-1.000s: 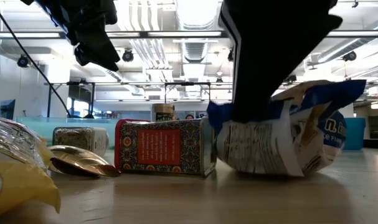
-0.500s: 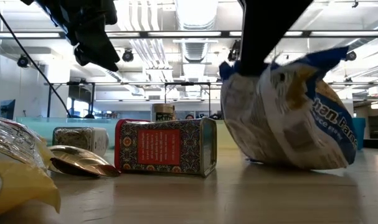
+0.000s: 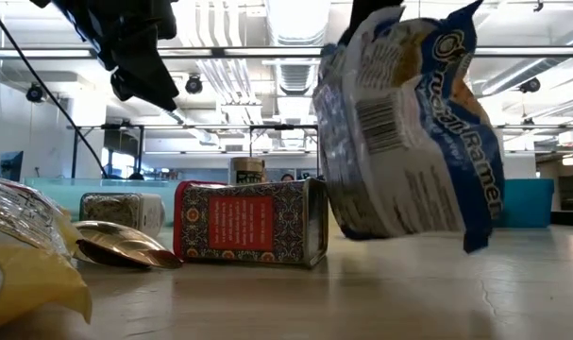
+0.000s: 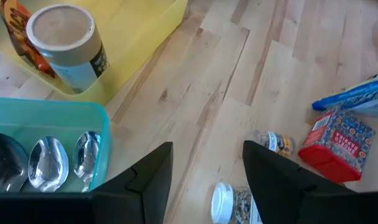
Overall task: Pick & Place Food Item
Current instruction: Put the blue noodle pack into the blue bin
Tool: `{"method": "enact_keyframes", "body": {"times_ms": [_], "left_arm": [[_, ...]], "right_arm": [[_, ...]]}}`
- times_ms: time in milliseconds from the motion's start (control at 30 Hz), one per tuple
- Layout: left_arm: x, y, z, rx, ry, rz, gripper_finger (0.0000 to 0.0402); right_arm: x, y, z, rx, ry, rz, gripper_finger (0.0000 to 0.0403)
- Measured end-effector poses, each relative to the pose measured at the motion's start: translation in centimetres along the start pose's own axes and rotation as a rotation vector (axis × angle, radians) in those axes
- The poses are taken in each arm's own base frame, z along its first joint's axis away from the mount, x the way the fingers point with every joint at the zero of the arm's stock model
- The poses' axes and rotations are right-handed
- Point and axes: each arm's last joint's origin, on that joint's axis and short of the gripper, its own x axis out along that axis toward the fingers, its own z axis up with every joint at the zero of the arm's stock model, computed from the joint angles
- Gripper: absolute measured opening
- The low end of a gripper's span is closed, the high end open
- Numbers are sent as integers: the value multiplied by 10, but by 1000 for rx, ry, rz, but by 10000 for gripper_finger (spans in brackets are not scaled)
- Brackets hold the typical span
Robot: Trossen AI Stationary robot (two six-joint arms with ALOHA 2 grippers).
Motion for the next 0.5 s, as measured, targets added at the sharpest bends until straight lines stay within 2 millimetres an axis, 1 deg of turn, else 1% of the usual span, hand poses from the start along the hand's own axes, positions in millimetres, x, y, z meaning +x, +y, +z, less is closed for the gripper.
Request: {"method": "enact_keyframes", "body": {"times_ms": [167, 267, 367, 500], "left_arm": [[0, 1, -1, 3, 14, 6, 200], [0, 1, -1, 3, 13, 6, 200], [0, 1, -1, 2, 13, 6, 200], [0, 1, -1, 0, 14, 6, 200]], "right_arm": [[-12, -12, 2, 9, -20, 15, 8], [-18, -23, 1, 24, -32, 6, 8], [-24, -43, -3, 102, -22, -6, 8], [-32, -71, -18, 191, -11, -24, 8]]}}
